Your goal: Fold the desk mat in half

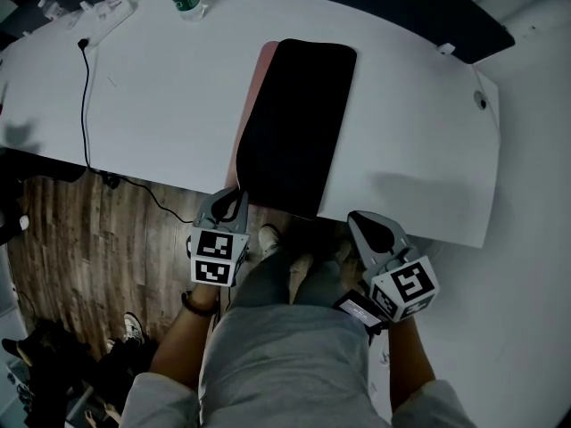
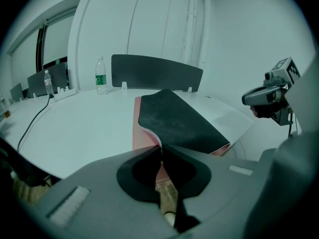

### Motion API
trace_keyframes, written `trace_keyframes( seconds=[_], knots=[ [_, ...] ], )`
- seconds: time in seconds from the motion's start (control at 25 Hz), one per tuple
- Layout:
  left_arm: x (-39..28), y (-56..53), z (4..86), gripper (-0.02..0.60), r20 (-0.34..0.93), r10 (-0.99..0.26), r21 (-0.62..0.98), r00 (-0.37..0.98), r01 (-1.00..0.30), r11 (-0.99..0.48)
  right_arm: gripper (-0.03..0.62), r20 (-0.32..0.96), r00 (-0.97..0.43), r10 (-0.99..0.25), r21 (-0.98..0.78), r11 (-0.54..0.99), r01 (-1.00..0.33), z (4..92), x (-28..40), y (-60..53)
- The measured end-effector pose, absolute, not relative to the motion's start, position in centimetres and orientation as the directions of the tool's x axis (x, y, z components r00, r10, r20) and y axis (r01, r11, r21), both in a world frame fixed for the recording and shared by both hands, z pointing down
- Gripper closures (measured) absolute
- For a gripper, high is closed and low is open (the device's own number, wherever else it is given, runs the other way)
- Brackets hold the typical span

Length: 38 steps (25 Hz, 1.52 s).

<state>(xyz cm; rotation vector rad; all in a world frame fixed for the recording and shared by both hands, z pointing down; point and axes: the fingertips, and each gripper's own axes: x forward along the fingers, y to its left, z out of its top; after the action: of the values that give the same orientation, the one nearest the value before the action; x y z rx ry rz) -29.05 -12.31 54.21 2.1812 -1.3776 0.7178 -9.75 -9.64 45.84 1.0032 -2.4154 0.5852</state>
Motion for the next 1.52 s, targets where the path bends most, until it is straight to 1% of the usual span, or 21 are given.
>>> trace_keyframes(
  seconds=[0.68,0.8,1.24,1.52],
  knots=[
    [-30.3,-11.1,56.4,0.54,0.668,-0.645,0.142,0.372,-0.914,-0.38,0.588,0.564,-0.64,-0.521,-0.203,0.664,-0.719,46.0,-12.1,-9.6],
    [-30.5,-10.9,56.9,0.53,0.677,-0.637,0.146,0.369,-0.915,-0.376,0.588,0.564,-0.643,-0.518,-0.207,0.665,-0.718,46.2,-12.3,-9.4],
    [-31.7,-9.8,58.5,0.461,0.726,-0.603,0.126,0.33,-0.926,-0.356,0.588,0.569,-0.641,-0.515,-0.212,0.662,-0.719,46.4,-12.6,-8.9],
    [-32.8,-7.9,58.1,0.462,0.73,-0.599,0.159,0.328,-0.934,-0.319,0.588,0.566,-0.638,-0.522,-0.206,0.66,-0.723,46.2,-12.5,-8.9]
  ],
)
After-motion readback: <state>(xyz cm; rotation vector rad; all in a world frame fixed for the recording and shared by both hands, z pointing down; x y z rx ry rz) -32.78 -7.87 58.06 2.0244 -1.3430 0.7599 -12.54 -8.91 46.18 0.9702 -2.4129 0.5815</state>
